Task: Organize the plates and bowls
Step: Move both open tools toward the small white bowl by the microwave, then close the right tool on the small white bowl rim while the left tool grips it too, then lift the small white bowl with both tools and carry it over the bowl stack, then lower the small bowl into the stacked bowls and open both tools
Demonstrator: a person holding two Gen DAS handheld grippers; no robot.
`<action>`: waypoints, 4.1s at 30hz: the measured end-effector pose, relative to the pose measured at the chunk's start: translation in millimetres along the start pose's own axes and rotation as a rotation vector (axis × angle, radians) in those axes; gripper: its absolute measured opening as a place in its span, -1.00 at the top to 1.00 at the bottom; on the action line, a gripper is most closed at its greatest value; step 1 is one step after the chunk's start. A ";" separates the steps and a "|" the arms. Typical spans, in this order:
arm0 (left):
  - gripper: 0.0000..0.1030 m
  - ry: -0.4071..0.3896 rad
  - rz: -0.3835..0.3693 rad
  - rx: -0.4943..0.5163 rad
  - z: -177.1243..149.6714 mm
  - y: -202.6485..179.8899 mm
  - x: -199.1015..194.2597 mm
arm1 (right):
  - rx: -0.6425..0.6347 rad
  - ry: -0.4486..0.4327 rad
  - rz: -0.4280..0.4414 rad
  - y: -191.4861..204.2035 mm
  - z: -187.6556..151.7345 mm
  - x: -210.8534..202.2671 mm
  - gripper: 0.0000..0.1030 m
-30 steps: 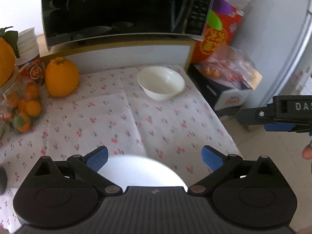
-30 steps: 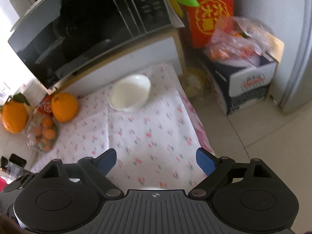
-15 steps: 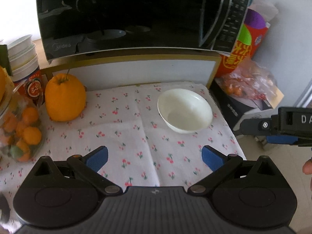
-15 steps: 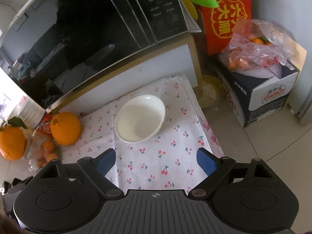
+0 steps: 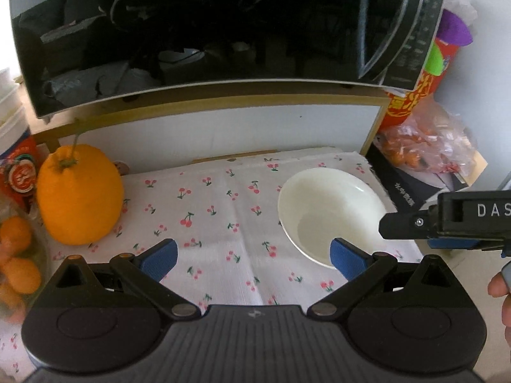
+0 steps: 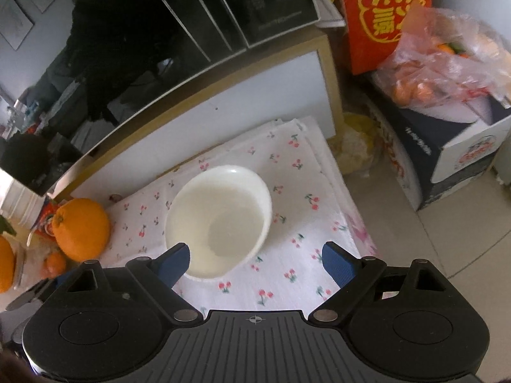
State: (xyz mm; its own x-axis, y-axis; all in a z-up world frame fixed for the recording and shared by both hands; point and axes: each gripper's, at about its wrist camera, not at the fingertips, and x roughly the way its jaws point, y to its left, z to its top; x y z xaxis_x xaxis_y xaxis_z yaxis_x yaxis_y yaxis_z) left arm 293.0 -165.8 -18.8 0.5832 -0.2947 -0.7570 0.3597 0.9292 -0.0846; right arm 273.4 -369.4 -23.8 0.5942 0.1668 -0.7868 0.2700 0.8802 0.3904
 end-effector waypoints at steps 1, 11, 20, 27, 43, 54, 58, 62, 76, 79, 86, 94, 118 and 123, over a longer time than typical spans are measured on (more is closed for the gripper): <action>-0.94 0.004 0.004 -0.003 1.1 0.3 4.5 | 0.008 -0.002 -0.001 -0.1 1.9 5.7 -0.78; -0.61 0.031 -0.020 -0.044 5.8 2.5 32.8 | 0.047 0.001 -0.031 -7.6 13.2 40.4 -0.73; -0.13 0.053 -0.054 -0.071 5.6 2.8 44.6 | 0.043 0.001 -0.061 -7.8 15.8 53.0 -0.33; 0.39 0.055 -0.106 -0.100 5.0 3.3 45.9 | 0.038 0.003 -0.081 -7.4 14.8 55.7 0.49; 0.77 0.036 -0.149 -0.051 7.8 -14.6 28.2 | 0.044 -0.002 -0.075 -2.5 12.6 34.1 0.83; 0.77 0.004 -0.144 -0.044 10.3 -16.1 -13.6 | 0.017 -0.034 -0.071 12.3 13.2 -9.6 0.81; 0.77 -0.003 -0.144 -0.039 9.2 -19.7 -29.2 | 0.004 -0.045 -0.073 17.3 9.9 -27.2 0.79; 0.76 -0.001 -0.149 -0.042 5.1 -22.8 -44.1 | -0.010 -0.052 -0.080 22.5 2.7 -45.4 0.77; 0.76 0.033 -0.172 -0.080 -28.8 -34.9 -87.9 | -0.070 -0.032 -0.107 30.5 -45.1 -98.0 0.73; 0.76 0.049 -0.185 -0.109 -40.3 -34.6 -94.3 | -0.074 -0.028 -0.101 28.6 -57.2 -106.8 0.72; 0.75 0.071 -0.224 -0.138 -74.3 -39.2 -108.4 | -0.055 -0.012 -0.086 14.6 -90.4 -121.2 0.71; 0.73 0.103 -0.271 -0.150 -109.6 -40.4 -115.6 | -0.095 0.004 -0.096 6.4 -128.5 -131.4 0.70; 0.68 0.154 -0.316 -0.080 -154.4 -60.9 -125.3 | -0.137 0.034 -0.130 -19.5 -179.0 -143.0 0.66; 0.68 0.149 -0.311 -0.056 -156.3 -61.2 -128.9 | -0.158 0.055 -0.146 -19.3 -182.8 -137.5 0.66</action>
State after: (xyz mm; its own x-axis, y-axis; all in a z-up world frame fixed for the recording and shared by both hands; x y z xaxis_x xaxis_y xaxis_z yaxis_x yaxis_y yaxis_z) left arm 82.0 -149.9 -17.2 0.3377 -0.5338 -0.7753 0.4610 0.8119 -0.3582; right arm 48.0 -328.1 -10.5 0.5139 0.0532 -0.8562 0.2251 0.9547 0.1944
